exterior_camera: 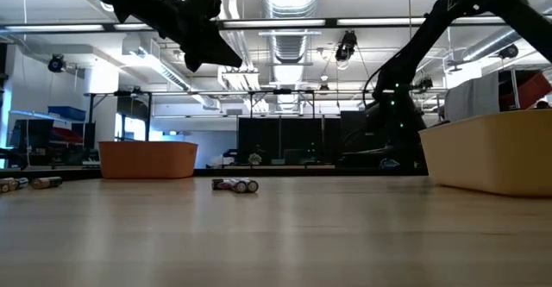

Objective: Sort batteries
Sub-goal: Put the black battery into the yellow bin

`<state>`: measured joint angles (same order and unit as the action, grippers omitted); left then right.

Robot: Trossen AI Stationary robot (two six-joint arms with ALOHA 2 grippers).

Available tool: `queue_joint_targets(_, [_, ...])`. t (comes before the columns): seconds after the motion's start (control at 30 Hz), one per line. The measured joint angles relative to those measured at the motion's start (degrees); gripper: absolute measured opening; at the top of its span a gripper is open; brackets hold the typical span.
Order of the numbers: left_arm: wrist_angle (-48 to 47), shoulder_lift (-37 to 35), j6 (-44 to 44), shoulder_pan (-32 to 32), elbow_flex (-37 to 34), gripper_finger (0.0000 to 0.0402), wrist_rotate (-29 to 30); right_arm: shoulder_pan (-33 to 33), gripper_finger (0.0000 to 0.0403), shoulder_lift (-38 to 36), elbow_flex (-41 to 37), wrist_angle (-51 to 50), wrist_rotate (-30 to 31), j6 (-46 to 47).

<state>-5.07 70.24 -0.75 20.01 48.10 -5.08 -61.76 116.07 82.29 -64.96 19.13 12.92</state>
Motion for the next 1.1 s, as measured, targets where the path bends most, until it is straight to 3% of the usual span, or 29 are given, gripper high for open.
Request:
queue_joint_targets(0.27, [-0.07, 0.00, -0.38, 0.00, 0.00, 0.0015, 0.00, -0.43, 0.0133, 1.72, 1.22, -0.46, -2.72, -0.16])
queue_joint_targets(0.53, [-0.10, 0.02, -0.11, 0.00, 0.00, 0.0015, 0.02, -0.11, 0.0106, 1.03, 1.01, -0.04, -5.65, -1.89])
queue_joint_targets(0.73, [-0.18, 0.02, 0.34, 0.48, 0.00, 0.0015, 0.08, -0.10, 0.0076, 0.50, 0.95, 0.50, -13.84, -0.36])
queue_joint_targets(0.87, [-2.18, -0.02, 0.69, 1.69, 0.00, 0.0015, 0.06, 0.60, 0.0063, 0.50, 0.95, 0.58, -14.80, -0.56])
queue_joint_targets(1.1, [-5.30, -0.63, 0.71, 3.52, -0.02, 0.0015, 0.06, 3.24, 0.0075, 0.42, 0.91, 0.22, -15.60, -0.11])
